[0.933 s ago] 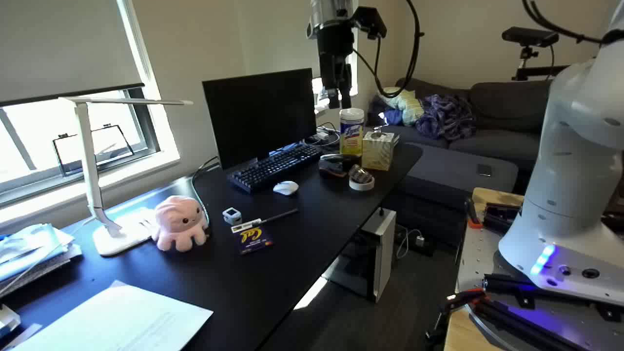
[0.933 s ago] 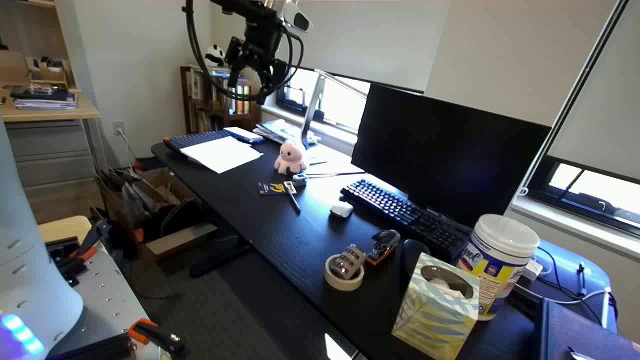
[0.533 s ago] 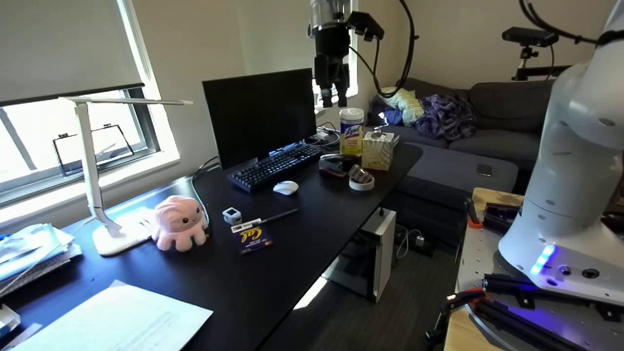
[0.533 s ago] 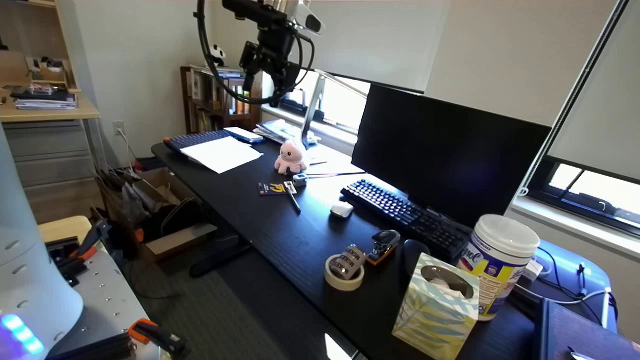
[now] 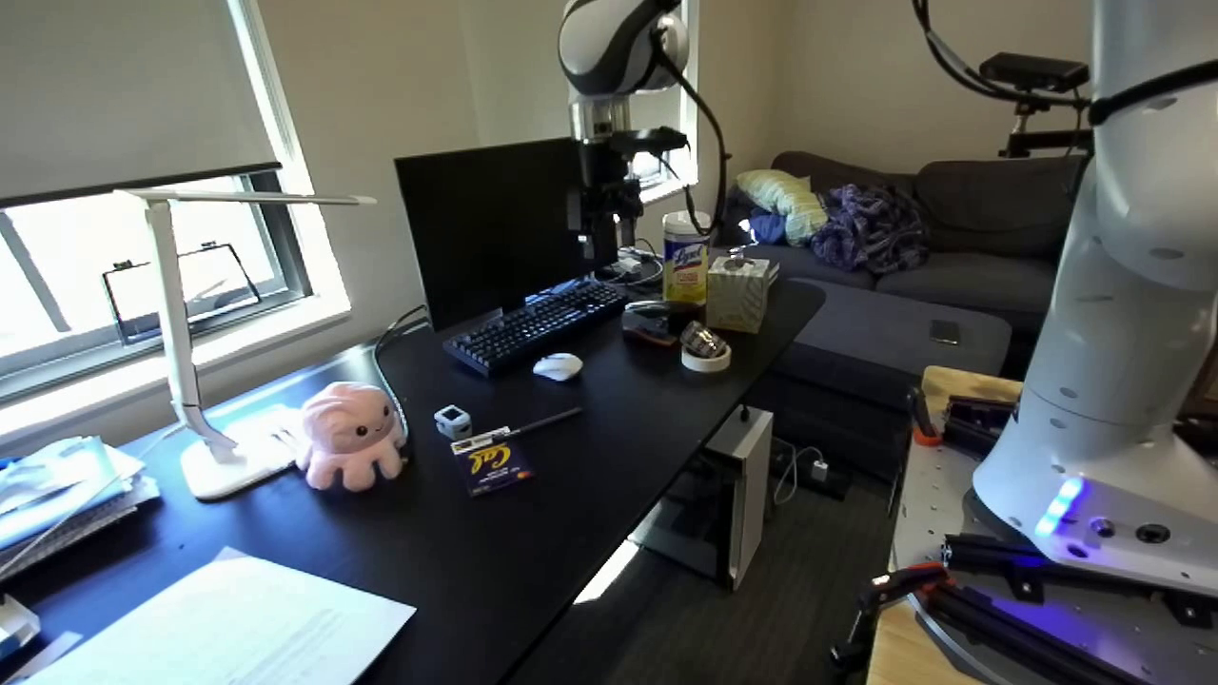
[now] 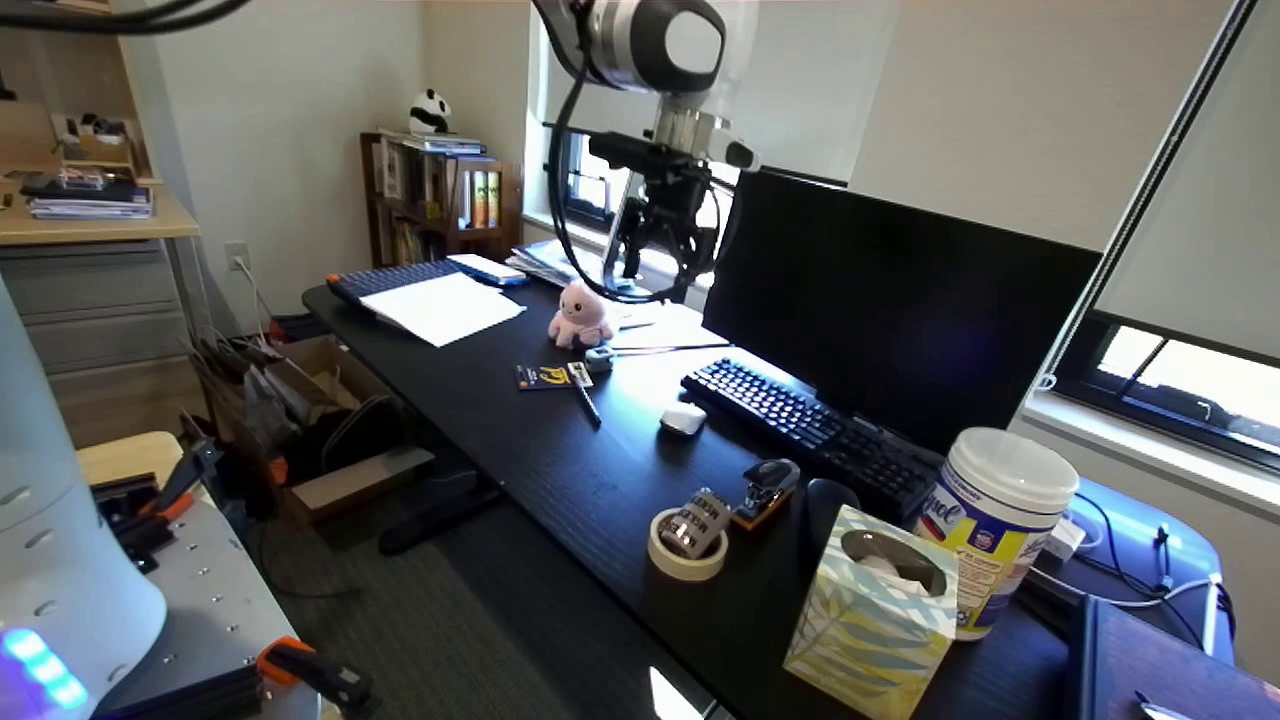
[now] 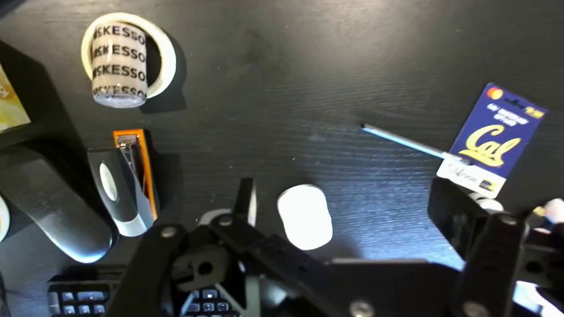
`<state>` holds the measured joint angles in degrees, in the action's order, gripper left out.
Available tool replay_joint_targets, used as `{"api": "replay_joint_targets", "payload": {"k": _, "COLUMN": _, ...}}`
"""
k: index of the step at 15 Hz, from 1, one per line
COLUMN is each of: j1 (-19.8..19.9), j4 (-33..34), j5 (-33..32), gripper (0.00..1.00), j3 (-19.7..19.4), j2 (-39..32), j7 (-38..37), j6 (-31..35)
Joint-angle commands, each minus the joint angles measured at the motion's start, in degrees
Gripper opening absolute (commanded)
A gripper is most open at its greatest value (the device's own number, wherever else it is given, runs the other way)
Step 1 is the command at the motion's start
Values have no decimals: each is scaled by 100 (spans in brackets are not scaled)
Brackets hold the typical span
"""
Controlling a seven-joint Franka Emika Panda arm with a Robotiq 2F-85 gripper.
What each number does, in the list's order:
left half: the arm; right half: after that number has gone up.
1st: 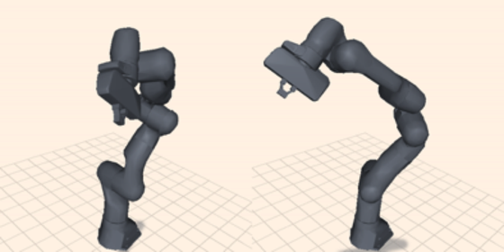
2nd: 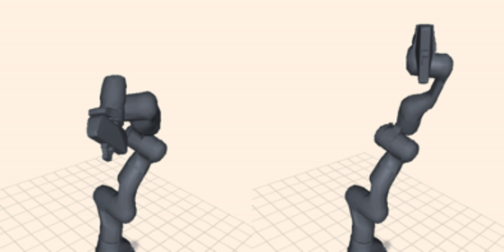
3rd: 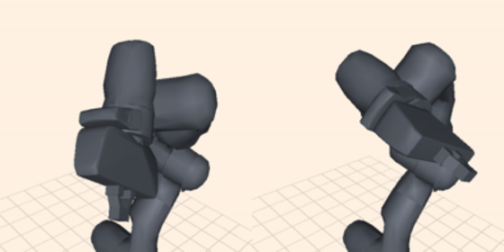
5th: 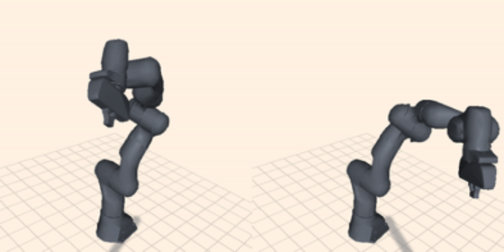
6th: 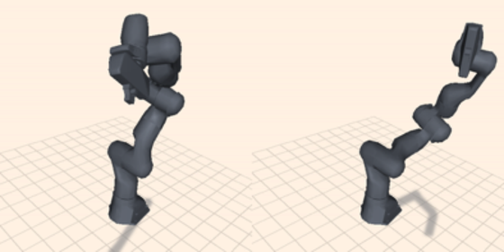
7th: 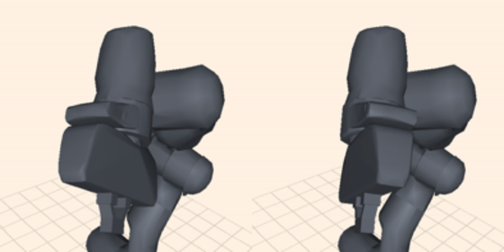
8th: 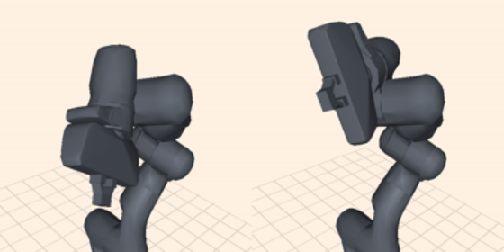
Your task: Move the mouse away from the keyboard
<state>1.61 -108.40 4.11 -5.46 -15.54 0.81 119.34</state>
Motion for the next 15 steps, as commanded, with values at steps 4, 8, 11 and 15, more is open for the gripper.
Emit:
{"api": "replay_joint_targets", "payload": {"k": 4, "j1": 83, "j4": 1081, "j5": -268, "gripper": 100, "j3": 73, "j2": -1296, "j7": -317, "j6": 142}}
{"api": "replay_joint_targets", "payload": {"k": 8, "j1": 86, "j4": 1334, "j5": -274, "gripper": 100, "j3": 70, "j2": -1480, "j7": -347, "j6": 139}}
{"api": "replay_joint_targets", "payload": {"k": 11, "j1": 123, "j4": 1922, "j5": -328, "gripper": 100, "j3": 148, "j2": -2003, "j7": -121, "j6": 61}}
{"api": "replay_joint_targets", "payload": {"k": 15, "j1": 356, "j4": 3228, "j5": -49, "gripper": 100, "j3": 350, "j2": -3094, "j7": 143, "j6": -73}}
